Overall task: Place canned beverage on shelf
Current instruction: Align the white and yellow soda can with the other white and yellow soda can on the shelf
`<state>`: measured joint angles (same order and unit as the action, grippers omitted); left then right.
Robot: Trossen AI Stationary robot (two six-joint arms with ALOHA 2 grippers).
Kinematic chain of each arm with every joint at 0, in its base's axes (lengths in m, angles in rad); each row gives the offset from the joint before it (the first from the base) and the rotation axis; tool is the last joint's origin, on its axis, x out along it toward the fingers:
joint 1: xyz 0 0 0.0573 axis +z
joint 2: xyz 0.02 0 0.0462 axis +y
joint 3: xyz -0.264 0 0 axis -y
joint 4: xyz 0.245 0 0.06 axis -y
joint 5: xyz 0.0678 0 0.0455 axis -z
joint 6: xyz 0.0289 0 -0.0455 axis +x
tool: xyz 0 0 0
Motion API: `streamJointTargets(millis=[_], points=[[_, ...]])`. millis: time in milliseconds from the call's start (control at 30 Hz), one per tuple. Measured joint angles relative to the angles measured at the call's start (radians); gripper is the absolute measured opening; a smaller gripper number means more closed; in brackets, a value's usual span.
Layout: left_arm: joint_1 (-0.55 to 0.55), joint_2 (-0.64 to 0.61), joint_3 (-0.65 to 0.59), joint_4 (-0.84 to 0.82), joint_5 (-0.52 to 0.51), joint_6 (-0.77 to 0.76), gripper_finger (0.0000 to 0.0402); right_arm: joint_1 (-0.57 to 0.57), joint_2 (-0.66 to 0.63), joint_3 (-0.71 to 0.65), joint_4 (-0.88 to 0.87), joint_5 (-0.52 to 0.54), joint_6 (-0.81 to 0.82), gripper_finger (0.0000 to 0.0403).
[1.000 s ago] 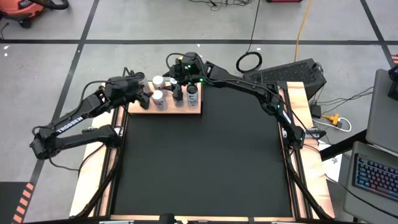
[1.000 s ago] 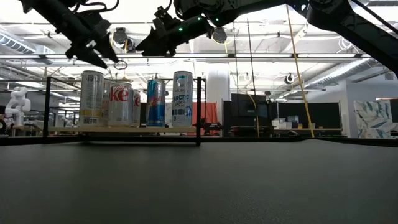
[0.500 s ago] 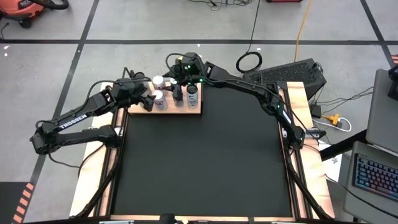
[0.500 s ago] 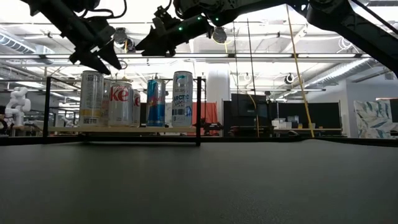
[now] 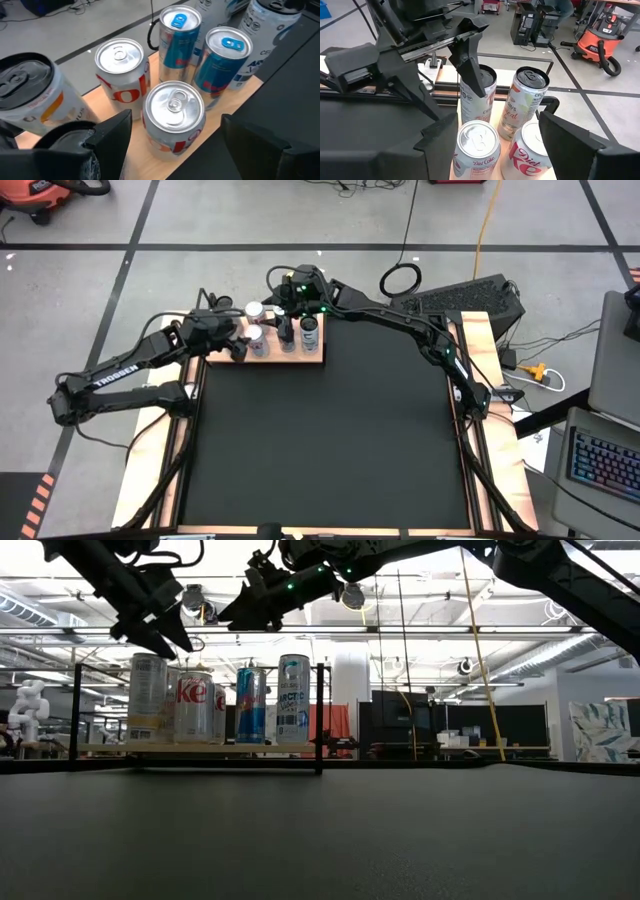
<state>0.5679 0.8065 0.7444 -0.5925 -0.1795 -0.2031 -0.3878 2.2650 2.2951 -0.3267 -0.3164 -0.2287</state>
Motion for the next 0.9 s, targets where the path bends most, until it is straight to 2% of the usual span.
streamJointTargets(millis=[333,633,900], points=[[-0.044,-0.001,0.0,-0.036,0.005,-0.006,0.0308,0.0,0.0,0.0,-0.002,0.0,0.0,0.0258],[-0.06,-0.047,-0.003,-0.111,-0.044,-0.007,0.0308,0.0,0.0,0.0,-0.023,0.0,0.0,0.0258],[-0.06,-0.12,-0.003,-0.029,-0.025,-0.019,0.0308,0.0,0.0,0.0,-0.023,0.0,0.0,0.0258]])
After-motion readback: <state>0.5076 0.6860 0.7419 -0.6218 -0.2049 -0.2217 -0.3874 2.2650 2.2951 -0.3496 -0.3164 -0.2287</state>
